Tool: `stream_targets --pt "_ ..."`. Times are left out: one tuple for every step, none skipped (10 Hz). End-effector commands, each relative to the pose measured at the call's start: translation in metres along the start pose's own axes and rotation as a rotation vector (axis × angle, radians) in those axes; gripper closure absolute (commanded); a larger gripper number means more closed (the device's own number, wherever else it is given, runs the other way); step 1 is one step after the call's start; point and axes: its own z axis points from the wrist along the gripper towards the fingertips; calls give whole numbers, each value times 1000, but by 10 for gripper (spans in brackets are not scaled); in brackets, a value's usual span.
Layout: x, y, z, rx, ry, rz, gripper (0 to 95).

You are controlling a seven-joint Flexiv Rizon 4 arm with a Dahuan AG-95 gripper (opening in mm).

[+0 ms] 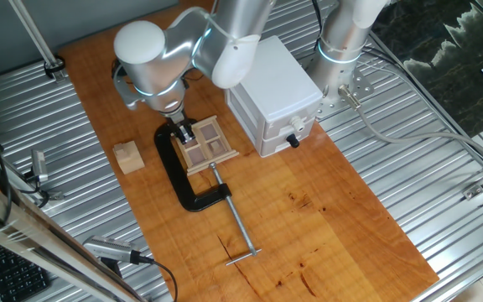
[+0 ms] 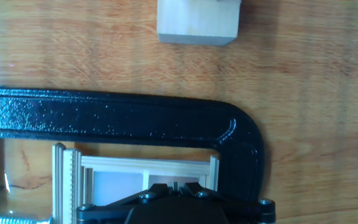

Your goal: Open a sliding window

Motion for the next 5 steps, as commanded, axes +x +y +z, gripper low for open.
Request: stream_targets --pt "0 1 -2 -1 -6 4 950" --pt "1 1 -4 -2 -2 14 950" --pt "2 2 -4 1 2 17 950" --pt "4 2 -3 0 -4 20 950" --pt "6 3 -1 -2 -10 27 950"
